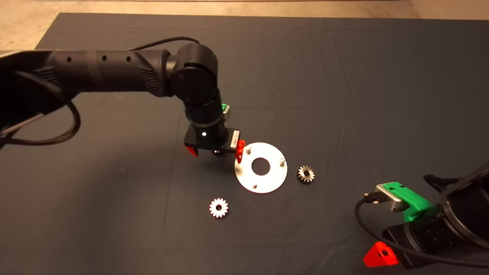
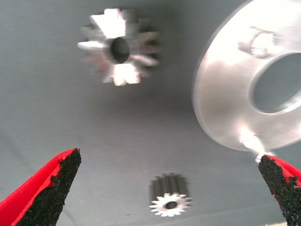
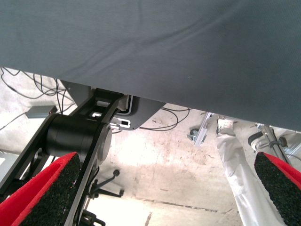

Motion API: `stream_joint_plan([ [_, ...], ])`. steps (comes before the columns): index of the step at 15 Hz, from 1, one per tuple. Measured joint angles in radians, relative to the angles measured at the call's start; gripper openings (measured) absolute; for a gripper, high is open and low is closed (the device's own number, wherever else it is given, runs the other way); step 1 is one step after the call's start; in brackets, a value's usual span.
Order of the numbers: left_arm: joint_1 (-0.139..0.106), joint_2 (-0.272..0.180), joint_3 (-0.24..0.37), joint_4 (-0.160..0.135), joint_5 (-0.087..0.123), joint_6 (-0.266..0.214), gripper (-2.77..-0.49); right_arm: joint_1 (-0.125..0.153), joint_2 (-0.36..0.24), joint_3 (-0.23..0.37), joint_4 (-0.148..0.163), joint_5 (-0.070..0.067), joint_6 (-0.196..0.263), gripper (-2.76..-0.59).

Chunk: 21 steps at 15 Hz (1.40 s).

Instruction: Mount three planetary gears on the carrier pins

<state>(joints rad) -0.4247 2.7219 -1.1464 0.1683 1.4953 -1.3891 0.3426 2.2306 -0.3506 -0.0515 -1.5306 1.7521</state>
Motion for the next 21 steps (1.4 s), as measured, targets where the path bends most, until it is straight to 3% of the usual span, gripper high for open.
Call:
stream_joint_plan([
  [8,0.0,0.005,-0.004,0.0,0.006,0.023,-0.51,0.0,-0.096,-0.013,0.0,-0.001,-0.058,-0.6],
  [16,0.0,0.008,-0.047,0.0,0.007,0.084,-0.51,0.0,-0.103,-0.083,0.0,-0.001,-0.137,-0.6],
  [21,0.0,0.018,-0.074,0.0,0.007,0.087,-0.51,0.0,-0.103,-0.153,0.0,-0.001,-0.2,-0.6],
])
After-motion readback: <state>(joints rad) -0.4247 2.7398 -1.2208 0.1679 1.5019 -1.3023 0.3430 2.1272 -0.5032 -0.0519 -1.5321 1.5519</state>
